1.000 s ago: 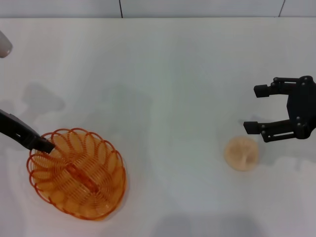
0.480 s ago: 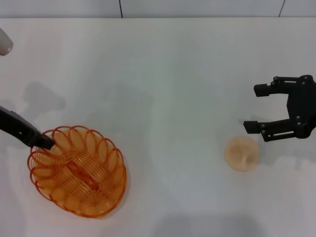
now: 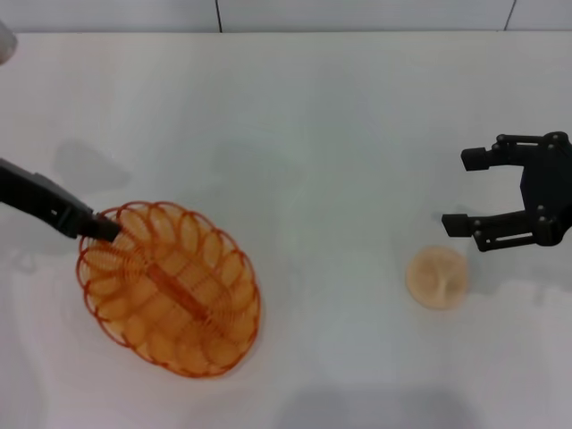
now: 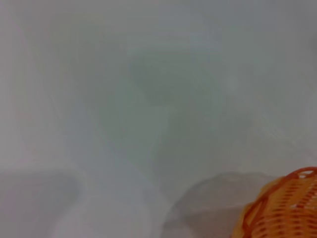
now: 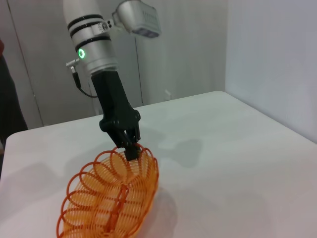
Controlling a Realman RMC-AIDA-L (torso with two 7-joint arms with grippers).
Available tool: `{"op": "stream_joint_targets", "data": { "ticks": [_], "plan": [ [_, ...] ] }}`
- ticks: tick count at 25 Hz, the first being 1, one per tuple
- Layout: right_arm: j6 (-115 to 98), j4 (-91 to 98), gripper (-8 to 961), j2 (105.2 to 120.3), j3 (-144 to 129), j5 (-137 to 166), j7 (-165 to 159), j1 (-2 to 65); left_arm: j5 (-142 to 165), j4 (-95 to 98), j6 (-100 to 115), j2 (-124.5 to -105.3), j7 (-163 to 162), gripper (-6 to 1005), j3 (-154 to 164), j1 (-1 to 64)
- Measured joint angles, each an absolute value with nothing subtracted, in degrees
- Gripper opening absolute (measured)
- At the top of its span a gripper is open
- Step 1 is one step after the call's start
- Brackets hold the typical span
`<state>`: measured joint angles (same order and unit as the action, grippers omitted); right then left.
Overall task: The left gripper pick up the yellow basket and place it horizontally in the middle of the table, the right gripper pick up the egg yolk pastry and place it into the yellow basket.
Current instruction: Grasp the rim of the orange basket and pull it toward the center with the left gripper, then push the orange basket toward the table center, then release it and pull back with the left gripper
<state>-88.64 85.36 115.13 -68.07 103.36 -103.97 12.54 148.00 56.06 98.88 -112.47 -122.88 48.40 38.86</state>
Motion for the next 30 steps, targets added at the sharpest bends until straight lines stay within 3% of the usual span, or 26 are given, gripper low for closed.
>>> {"op": "stream_joint_targets", "data": {
  "ticks": [30],
  "plan": [
    [-88.4,84.9,869,115.14,-67.0,102.7,-103.5,13.1,149.5,59.1,93.9,-114.13,-156.2,76,47.2,41.6]
  ]
}}
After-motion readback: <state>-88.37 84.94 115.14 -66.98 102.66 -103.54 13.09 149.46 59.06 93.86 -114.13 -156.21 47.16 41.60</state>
